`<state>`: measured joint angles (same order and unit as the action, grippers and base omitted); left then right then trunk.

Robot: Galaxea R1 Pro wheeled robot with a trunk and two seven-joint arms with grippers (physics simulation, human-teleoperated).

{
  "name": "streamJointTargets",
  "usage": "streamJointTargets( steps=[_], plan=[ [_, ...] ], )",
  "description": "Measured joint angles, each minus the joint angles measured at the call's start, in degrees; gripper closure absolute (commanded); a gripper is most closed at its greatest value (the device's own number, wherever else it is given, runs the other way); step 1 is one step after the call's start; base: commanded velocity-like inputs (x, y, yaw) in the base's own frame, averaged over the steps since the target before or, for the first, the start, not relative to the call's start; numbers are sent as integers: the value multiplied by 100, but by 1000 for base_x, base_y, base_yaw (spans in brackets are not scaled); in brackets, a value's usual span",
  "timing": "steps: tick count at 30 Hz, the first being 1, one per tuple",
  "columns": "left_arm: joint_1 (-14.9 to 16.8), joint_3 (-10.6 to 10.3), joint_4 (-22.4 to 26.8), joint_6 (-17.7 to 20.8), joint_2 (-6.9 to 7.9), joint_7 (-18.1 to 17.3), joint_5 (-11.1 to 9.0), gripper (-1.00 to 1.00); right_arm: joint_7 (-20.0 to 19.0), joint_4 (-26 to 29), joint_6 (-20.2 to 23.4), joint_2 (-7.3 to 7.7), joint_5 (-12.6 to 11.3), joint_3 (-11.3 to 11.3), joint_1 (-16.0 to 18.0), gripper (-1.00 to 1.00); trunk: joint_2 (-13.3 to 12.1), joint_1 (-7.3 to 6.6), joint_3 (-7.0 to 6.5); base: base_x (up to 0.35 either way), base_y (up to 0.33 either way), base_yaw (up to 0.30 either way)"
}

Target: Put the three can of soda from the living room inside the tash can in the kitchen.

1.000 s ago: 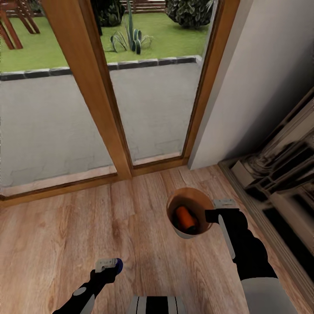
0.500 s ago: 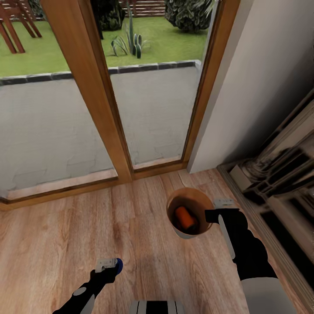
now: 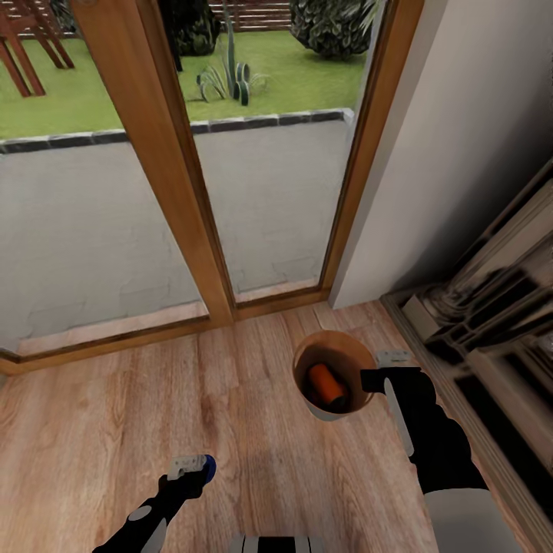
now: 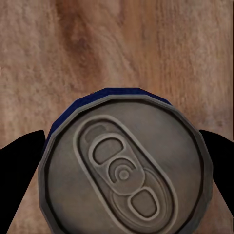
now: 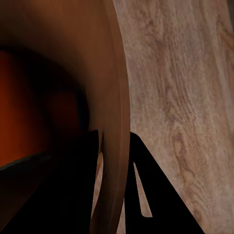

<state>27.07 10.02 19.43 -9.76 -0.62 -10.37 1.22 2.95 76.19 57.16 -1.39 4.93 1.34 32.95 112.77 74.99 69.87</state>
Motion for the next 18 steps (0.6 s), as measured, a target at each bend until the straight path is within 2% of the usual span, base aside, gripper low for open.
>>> streamJointTargets(
  steps=[18],
  plan=[
    [1, 0, 0, 0, -2, -7, -8, 100, 1, -65, 1, -1, 5, -1, -18, 100, -722, -395, -323, 0, 0, 0]
  ],
)
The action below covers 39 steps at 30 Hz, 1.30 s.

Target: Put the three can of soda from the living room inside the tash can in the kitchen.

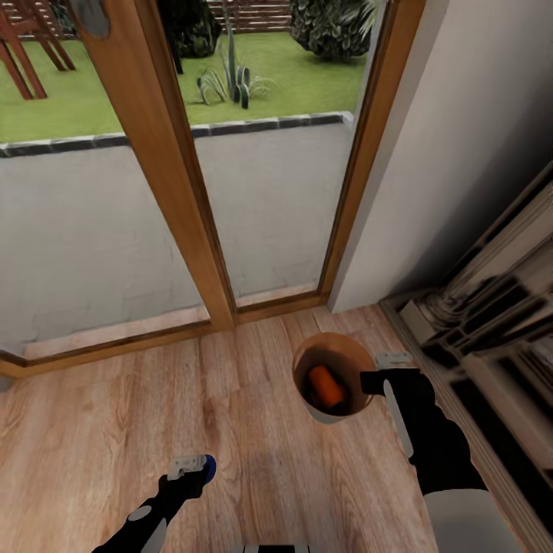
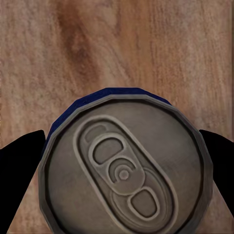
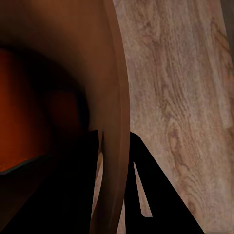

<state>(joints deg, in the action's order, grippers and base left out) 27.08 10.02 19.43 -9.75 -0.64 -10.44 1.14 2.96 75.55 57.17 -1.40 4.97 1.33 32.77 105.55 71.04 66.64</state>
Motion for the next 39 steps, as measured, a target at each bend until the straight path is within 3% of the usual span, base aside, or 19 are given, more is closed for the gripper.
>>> streamJointTargets(
  steps=[39],
  plan=[
    [-1, 0, 0, 0, 3, -11, 0, 100, 1, -32, 0, 0, 4, 0, 0, 100, -1564, -857, -700, 0, 0, 0]
  ],
)
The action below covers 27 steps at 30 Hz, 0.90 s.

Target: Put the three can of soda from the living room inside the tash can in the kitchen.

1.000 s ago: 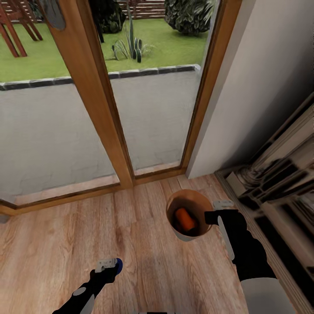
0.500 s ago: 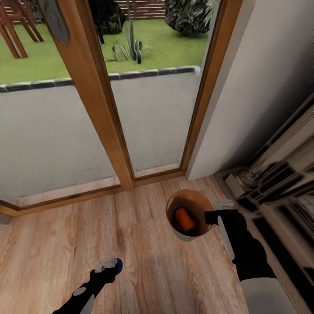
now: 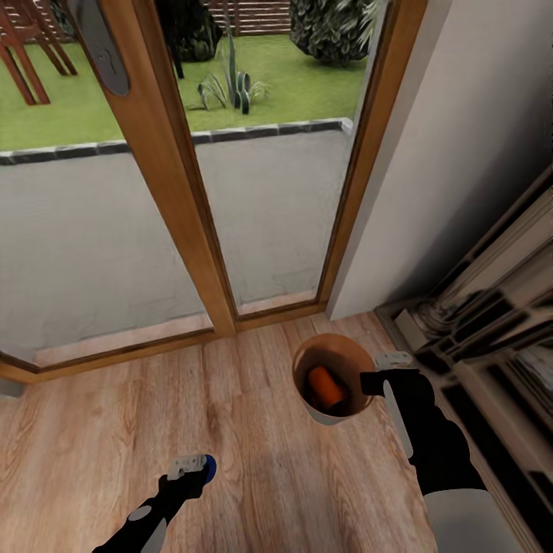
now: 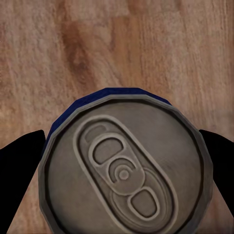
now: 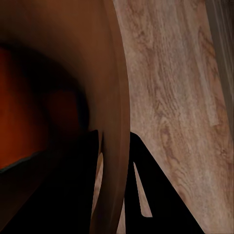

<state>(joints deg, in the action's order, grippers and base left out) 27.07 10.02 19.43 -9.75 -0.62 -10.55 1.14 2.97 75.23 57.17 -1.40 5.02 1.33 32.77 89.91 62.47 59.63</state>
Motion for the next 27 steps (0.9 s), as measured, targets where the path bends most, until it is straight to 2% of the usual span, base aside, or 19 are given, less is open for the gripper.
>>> streamJointTargets(
  steps=[27],
  plan=[
    [0, 0, 0, 8, 0, 0, 0, 100, 0, -9, 0, 0, -2, 0, 0, 100, -1083, -593, -485, 0, 0, 0]
  ],
)
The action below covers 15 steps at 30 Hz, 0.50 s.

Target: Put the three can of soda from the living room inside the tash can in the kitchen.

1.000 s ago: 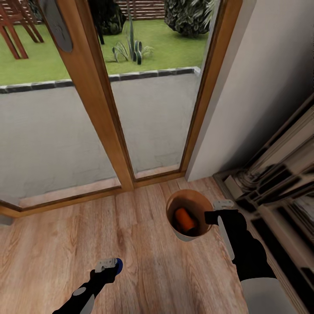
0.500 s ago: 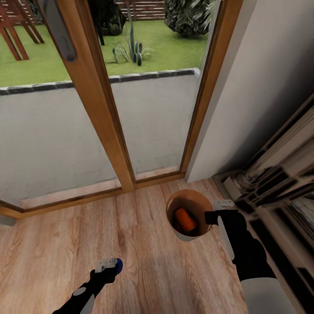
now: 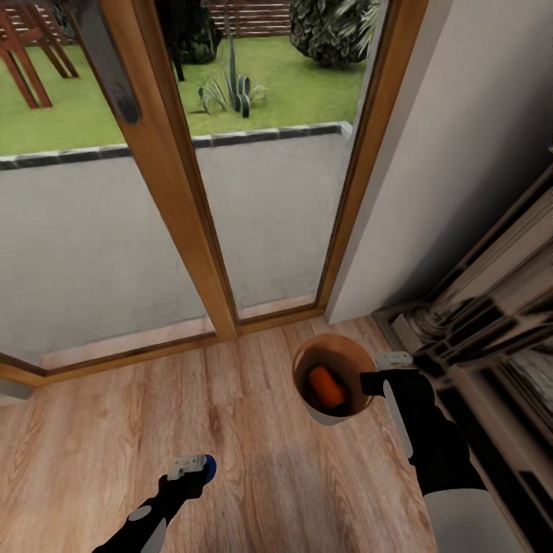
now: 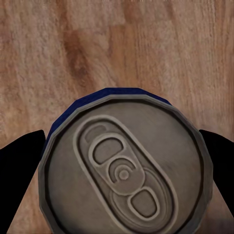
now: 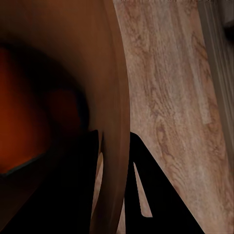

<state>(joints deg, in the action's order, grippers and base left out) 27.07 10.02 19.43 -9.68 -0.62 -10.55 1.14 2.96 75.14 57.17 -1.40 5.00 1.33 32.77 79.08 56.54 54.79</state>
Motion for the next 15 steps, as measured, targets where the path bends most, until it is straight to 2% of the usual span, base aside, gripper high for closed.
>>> streamJointTargets(
  steps=[5, 12, 13, 15],
  plan=[
    [0, 0, 0, 1, 0, 0, 0, 100, 0, 0, 0, 0, 0, 0, 0, 100, -201, -110, -90, 0, 0, 0],
    [0, -1, 12, -13, 0, -74, -3, 100, 1, -139, -6, 0, 13, 1, -2, 100, -202, -110, -90, 0, 0, 0],
    [0, 3, 18, -14, 13, -306, -5, 100, -1, -218, -12, 0, 18, 0, -1, 100, -202, -110, -90, 0, 0, 0],
    [1, 24, 100, 16, 128, -1284, -21, 100, -6, -307, -21, 0, 10, 1, -2, 100, -202, -110, -90, 0, 0, 0]
  ],
)
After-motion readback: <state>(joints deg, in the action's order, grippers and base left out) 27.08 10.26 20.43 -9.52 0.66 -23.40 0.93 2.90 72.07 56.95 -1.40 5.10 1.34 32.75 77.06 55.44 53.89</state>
